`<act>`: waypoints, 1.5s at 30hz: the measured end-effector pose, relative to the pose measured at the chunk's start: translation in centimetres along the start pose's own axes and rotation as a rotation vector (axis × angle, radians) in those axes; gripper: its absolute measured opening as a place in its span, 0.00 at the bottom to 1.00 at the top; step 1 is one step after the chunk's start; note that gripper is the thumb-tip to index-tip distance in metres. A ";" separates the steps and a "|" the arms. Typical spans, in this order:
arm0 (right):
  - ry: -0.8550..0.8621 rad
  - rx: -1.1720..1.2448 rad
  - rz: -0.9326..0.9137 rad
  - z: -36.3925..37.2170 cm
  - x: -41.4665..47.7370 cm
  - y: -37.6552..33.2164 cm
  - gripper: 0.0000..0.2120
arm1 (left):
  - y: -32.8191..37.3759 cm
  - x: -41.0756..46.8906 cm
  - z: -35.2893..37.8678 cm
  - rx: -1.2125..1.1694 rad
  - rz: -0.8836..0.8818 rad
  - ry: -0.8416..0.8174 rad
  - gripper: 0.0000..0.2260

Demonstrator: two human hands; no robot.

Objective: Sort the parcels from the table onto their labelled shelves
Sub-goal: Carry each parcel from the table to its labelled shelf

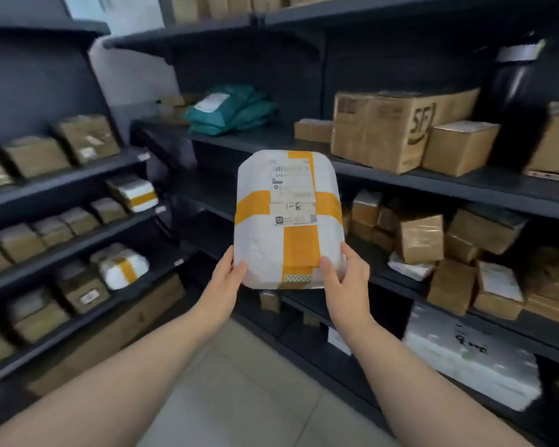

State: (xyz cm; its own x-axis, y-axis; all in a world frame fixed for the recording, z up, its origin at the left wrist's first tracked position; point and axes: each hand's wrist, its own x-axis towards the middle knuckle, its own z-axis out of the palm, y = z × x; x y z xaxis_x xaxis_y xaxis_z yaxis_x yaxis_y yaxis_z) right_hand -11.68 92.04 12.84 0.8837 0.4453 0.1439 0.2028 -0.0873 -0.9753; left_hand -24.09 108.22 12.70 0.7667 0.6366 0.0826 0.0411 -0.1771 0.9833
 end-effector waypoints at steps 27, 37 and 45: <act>-0.837 -0.225 0.110 31.5 21.9 8.4 0.27 | -14.5 13.5 -15.8 -0.030 -0.516 0.680 0.14; -0.866 -0.309 0.216 43.4 26.0 12.7 0.28 | -20.9 20.0 -24.4 -0.100 -0.638 0.576 0.11; -0.838 -0.339 0.358 53.7 29.8 15.5 0.24 | -26.9 27.3 -35.0 -0.132 -0.793 0.413 0.12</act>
State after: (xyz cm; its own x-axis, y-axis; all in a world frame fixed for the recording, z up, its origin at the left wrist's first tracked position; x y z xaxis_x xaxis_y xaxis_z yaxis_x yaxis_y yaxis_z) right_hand -4.82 151.84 -6.96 0.3566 0.8208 -0.4462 0.2070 -0.5351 -0.8190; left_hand -26.68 156.60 -5.83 0.2526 0.7583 -0.6010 0.3662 0.5000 0.7848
